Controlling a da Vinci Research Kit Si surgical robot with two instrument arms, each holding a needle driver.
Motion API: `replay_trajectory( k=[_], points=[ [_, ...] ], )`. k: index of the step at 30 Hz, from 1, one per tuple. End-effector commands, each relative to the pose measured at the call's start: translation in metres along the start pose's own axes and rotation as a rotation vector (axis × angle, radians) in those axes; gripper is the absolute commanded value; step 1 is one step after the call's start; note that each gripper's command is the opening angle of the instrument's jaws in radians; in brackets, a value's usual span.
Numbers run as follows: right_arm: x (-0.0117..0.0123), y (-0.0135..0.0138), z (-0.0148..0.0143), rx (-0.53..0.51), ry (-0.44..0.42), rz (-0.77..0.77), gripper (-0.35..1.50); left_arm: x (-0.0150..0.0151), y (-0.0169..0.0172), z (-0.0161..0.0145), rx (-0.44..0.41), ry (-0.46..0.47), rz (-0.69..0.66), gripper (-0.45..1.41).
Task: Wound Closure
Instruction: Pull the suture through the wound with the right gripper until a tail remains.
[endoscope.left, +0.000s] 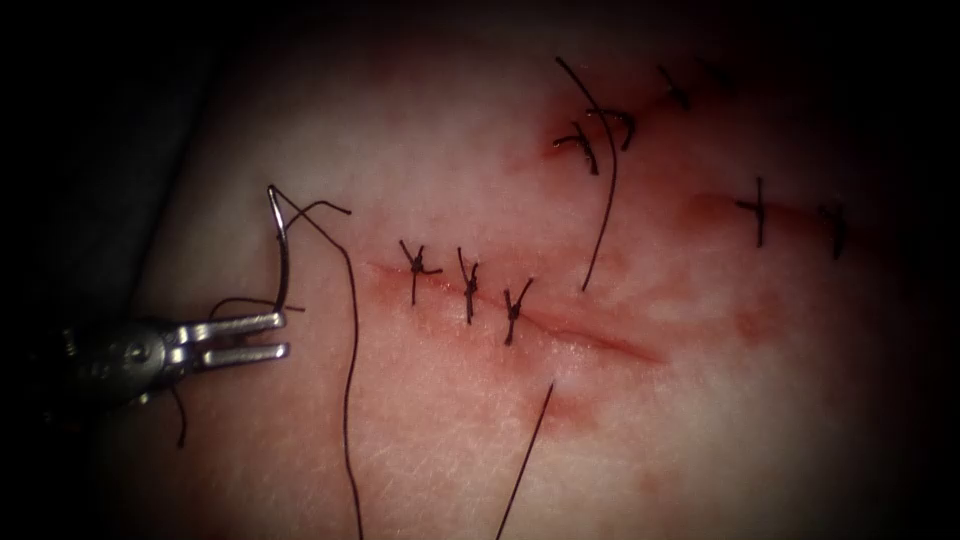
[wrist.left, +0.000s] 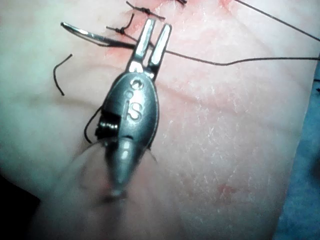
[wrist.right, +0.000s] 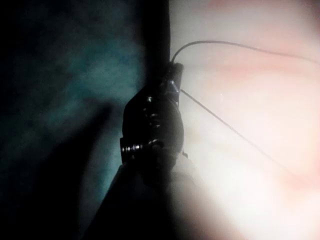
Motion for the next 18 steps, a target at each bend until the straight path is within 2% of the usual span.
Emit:
replay_trajectory(
  k=[1, 2, 5, 8, 9, 13, 16, 18],
  points=[
    [-0.0008, 0.0003, 0.0006, -0.024, 0.029, 0.007, 1.21, -0.0007, 0.0001, 0.0004, -0.002, 0.002, -0.001, -0.45],
    [-0.001, 0.0011, 0.0003, -0.045, 0.056, -0.003, 1.35, -0.0007, 0.0001, 0.0003, -0.003, 0.002, -0.001, -0.45],
    [-0.0017, 0.0037, -0.0008, -0.065, 0.087, -0.071, 1.43, -0.0007, 0.0001, 0.0001, -0.007, 0.004, 0.004, -0.45],
    [-0.0025, 0.0067, -0.0022, -0.057, 0.096, -0.15, 1.45, -0.0008, 0.0, -0.0001, -0.007, 0.002, 0.004, -0.45],
    [-0.0025, 0.0067, -0.0022, -0.057, 0.096, -0.15, 1.45, -0.0008, 0.0, -0.0001, -0.007, 0.002, 0.004, -0.45],
    [-0.0034, 0.0109, -0.0034, -0.061, 0.104, -0.282, 1.45, -0.0008, -0.0001, -0.0002, -0.006, 0.001, 0.004, -0.45],
    [-0.0045, 0.0131, -0.0031, -0.081, 0.09, -0.339, 1.45, -0.0009, -0.0001, -0.0001, -0.005, 0.0, 0.004, -0.45],
    [-0.0061, 0.0146, -0.002, -0.098, 0.07, -0.389, 1.45, -0.0009, -0.0001, 0.0, -0.004, 0.0, 0.004, -0.45]
  ],
)
